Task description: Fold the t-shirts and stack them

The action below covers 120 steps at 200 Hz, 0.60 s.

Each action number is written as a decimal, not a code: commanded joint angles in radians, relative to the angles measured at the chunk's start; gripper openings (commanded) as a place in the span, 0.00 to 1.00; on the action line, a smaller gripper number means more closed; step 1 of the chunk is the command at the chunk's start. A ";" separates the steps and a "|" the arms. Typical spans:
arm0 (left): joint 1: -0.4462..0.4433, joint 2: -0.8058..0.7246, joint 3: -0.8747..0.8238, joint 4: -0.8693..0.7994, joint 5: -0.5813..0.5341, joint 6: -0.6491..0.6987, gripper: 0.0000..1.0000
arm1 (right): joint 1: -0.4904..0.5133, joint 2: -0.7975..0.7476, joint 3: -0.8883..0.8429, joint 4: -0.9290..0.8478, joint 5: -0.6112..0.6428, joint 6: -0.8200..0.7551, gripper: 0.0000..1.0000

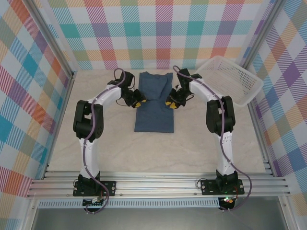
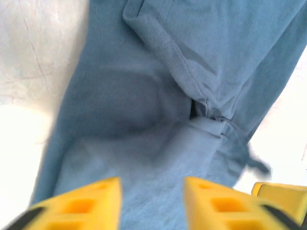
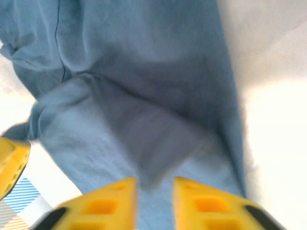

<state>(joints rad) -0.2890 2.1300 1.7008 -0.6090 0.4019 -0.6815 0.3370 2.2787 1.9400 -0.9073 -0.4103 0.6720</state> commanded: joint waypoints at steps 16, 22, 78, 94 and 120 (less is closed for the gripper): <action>0.004 -0.133 -0.053 -0.069 -0.088 0.037 0.54 | -0.017 -0.087 -0.004 0.028 0.043 -0.057 0.47; 0.003 -0.173 -0.096 -0.066 -0.098 0.034 0.54 | -0.018 -0.110 -0.021 0.025 0.055 -0.064 0.48; -0.032 -0.459 -0.663 0.137 0.058 -0.194 0.50 | 0.024 -0.457 -0.618 0.233 -0.007 0.078 0.45; -0.035 -0.475 -0.736 0.189 0.067 -0.240 0.50 | 0.047 -0.512 -0.740 0.301 -0.044 0.133 0.45; -0.038 -0.444 -0.778 0.274 0.096 -0.294 0.51 | 0.056 -0.541 -0.850 0.376 -0.086 0.188 0.46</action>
<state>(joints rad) -0.3145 1.6688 0.9371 -0.4641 0.4435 -0.8841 0.3828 1.7592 1.1641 -0.6563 -0.4305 0.7731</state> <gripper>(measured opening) 0.509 0.458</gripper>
